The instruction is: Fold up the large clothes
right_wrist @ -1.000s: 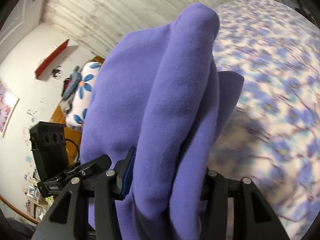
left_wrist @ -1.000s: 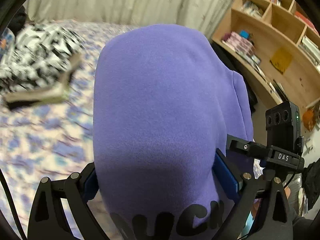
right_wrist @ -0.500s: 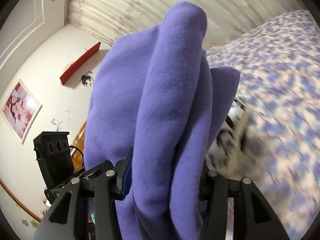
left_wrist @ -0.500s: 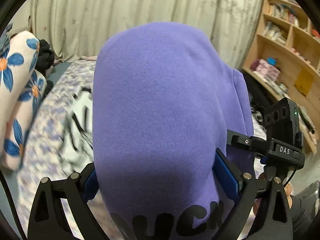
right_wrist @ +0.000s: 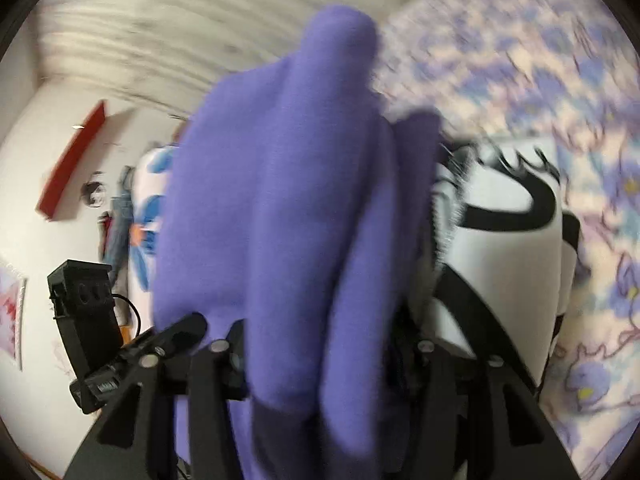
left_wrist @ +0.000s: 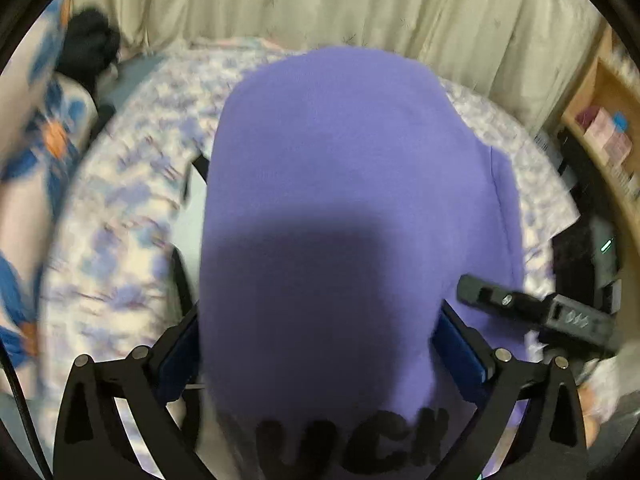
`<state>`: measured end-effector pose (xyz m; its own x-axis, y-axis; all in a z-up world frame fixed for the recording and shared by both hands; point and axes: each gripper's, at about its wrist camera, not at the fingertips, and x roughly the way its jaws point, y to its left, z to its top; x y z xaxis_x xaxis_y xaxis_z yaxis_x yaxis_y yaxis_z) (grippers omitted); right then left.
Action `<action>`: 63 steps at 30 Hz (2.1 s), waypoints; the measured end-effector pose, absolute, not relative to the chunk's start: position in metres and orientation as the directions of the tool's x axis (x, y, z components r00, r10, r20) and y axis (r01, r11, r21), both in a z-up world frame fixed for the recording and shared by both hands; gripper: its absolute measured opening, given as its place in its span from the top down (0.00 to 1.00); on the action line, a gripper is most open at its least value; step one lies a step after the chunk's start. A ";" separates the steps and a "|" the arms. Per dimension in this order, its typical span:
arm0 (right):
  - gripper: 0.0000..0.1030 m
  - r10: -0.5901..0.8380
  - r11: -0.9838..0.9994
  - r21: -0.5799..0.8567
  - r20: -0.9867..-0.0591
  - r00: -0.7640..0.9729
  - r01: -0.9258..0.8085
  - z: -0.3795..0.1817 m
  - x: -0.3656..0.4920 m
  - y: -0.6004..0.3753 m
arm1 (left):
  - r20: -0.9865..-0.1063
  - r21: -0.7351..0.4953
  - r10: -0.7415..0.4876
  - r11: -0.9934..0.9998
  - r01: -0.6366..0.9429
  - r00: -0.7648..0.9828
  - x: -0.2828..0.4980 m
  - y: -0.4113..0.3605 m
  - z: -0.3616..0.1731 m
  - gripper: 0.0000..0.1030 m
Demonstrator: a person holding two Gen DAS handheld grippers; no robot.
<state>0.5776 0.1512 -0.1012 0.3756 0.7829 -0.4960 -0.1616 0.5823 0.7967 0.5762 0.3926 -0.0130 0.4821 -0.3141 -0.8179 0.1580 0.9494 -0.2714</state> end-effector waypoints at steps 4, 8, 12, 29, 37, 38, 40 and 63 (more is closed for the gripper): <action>0.53 0.789 0.591 0.776 -0.498 0.360 -0.221 -0.095 0.573 0.149 | -0.790 -0.294 -0.357 0.934 0.203 0.498 0.576 0.396 -0.015 0.00; 0.48 0.770 0.626 0.738 -0.534 0.349 -0.252 -0.085 0.562 0.146 | -0.780 -0.273 -0.334 0.943 0.192 0.530 0.565 0.400 -0.011 0.00; 0.42 0.725 0.681 0.690 -0.589 0.357 -0.245 -0.078 0.540 0.132 | -0.774 -0.191 -0.242 0.970 0.148 0.585 0.540 0.391 0.007 0.00; 0.34 0.540 0.841 0.417 -0.690 0.482 -0.344 0.040 0.430 0.137 | -0.743 0.081 0.045 0.996 0.023 0.668 0.409 0.332 0.096 0.00; 0.34 0.487 0.872 0.360 -0.699 0.523 -0.331 0.075 0.396 0.134 | -0.734 0.101 0.092 0.995 -0.026 0.673 0.363 0.323 0.127 0.00; 0.34 0.480 0.877 0.355 -0.701 0.528 -0.325 0.079 0.392 0.134 | -0.737 0.097 0.092 0.995 -0.030 0.670 0.360 0.323 0.129 0.00; 0.34 0.452 0.891 0.331 -0.712 0.537 -0.312 0.085 0.385 0.132 | -0.746 0.088 0.100 0.995 -0.051 0.659 0.350 0.323 0.132 0.00; 0.33 0.429 0.895 0.288 -0.769 0.474 -0.342 0.081 0.165 0.005 | -0.716 0.046 -0.011 0.997 0.063 0.698 0.108 0.199 0.111 0.00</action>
